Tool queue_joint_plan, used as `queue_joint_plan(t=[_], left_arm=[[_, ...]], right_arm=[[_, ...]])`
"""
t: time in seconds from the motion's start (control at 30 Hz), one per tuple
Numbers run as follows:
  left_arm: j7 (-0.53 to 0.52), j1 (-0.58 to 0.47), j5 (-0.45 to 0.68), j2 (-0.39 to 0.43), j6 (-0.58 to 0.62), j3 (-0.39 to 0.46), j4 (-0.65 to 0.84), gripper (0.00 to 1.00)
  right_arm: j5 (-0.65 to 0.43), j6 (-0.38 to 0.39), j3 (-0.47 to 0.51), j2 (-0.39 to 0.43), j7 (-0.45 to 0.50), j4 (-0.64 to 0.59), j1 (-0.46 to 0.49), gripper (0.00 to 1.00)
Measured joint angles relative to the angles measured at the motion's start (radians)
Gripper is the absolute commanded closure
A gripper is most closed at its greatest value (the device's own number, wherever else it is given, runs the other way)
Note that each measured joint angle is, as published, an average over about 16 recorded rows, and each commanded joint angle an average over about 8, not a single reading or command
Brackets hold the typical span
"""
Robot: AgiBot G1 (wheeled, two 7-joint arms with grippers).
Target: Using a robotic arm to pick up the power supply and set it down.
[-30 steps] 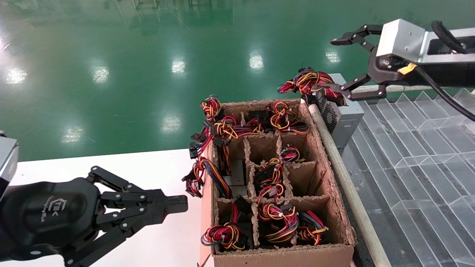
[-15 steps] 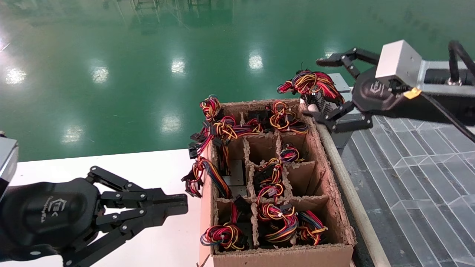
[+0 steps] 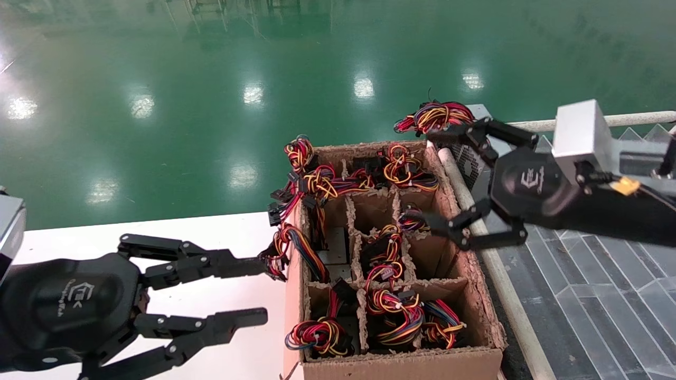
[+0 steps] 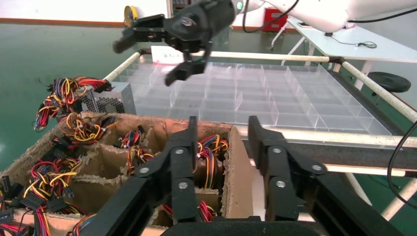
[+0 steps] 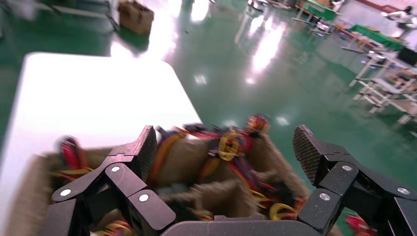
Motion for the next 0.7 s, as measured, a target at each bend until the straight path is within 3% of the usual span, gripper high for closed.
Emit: queue_joint_plan(t=[0.7], left_arm=[[0.000, 0.000, -0.001, 0.000, 0.000, 0.001, 0.000, 0.00]], right_arm=[[0.274, -0.044, 0.081, 0.097, 0.267, 0.315, -0.315, 0.00]])
